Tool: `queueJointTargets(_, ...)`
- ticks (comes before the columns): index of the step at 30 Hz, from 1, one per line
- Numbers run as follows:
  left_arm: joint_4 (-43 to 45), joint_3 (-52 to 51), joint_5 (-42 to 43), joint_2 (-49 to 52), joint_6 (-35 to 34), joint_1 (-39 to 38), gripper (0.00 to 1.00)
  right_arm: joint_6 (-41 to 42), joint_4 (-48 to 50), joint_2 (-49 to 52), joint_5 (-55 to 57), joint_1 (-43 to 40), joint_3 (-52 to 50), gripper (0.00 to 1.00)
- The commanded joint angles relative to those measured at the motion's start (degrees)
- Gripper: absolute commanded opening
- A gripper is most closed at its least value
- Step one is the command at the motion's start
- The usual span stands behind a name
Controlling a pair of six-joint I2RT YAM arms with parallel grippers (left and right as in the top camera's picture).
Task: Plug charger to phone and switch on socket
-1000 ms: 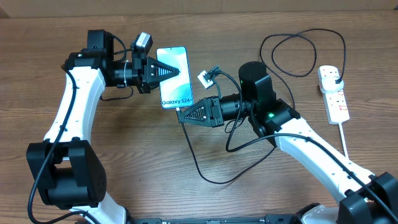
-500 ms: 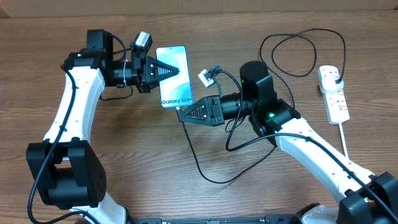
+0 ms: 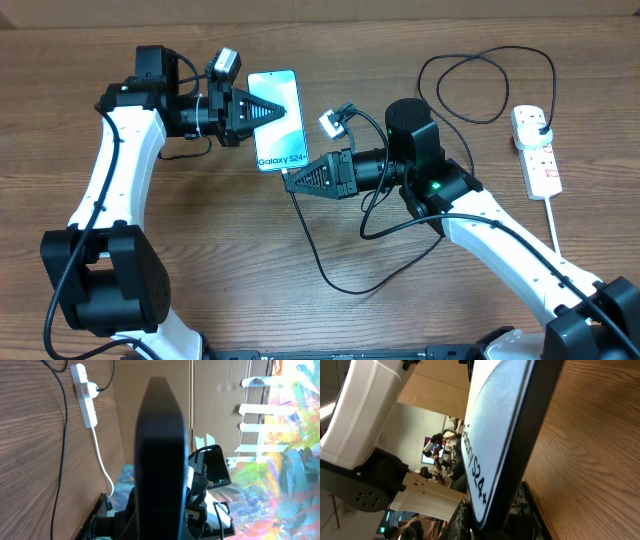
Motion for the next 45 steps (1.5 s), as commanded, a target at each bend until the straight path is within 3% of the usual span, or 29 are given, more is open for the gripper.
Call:
queueJointTargets(1,-0.9,1.0,2.2,-2.2,2.0,-1.0,0.05,1.1,1.7,-0.3,13.4,-1.4,0.2,0.04)
queueJointTargets(23,-0.9,1.0,1.4,-2.2,2.0,-1.8,0.04,1.3,7.5,-0.3,22.5,0.5,0.2,0.04)
queueJointTargets(45,-2.0,1.0,1.3,-2.2,6.8,-7.6,0.04,2.6,10.4,-0.3,22.9,-0.1,0.2,0.04)
